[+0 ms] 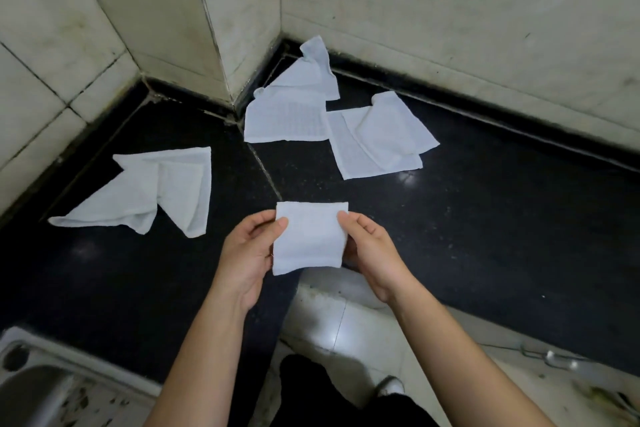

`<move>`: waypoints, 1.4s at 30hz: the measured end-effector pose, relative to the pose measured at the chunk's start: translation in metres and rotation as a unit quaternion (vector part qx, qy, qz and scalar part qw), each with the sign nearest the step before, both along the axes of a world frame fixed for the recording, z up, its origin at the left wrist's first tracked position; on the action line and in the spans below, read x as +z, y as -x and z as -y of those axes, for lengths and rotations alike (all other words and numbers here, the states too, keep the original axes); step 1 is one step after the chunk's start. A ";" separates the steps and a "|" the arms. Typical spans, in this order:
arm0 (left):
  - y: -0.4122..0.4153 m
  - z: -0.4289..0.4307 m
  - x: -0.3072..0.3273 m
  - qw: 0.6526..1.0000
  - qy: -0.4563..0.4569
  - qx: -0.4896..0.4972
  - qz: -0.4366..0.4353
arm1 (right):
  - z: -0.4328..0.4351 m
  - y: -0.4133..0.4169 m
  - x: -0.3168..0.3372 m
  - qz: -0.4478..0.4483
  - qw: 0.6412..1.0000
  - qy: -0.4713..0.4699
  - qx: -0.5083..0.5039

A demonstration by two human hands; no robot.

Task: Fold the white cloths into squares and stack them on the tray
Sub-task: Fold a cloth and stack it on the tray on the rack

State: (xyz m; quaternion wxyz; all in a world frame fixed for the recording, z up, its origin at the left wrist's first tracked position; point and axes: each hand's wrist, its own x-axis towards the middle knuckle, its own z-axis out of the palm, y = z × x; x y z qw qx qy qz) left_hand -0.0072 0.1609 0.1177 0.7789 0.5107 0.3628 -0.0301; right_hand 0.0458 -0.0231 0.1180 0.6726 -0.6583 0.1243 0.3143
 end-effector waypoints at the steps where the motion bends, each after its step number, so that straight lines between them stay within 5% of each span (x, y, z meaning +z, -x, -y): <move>1: -0.002 0.010 0.007 1.000 -0.005 -0.008 0.014 | 0.011 0.000 0.006 0.008 1.000 -0.005 -0.005; 11: -0.001 0.201 0.080 0.979 -0.052 -0.137 0.142 | 0.220 0.044 0.067 0.164 0.984 -0.051 -0.048; 19: 0.038 0.456 0.102 0.914 -0.109 -0.317 0.227 | 0.483 0.139 0.092 0.211 0.964 0.000 -0.162; 27: 0.074 0.630 0.121 0.861 -0.090 -0.426 0.261 | 0.641 0.221 0.102 0.208 0.927 0.012 -0.312; 42: 0.002 0.924 0.103 0.812 -0.002 -0.518 0.270 | 0.916 0.184 0.109 0.223 0.878 0.096 -0.412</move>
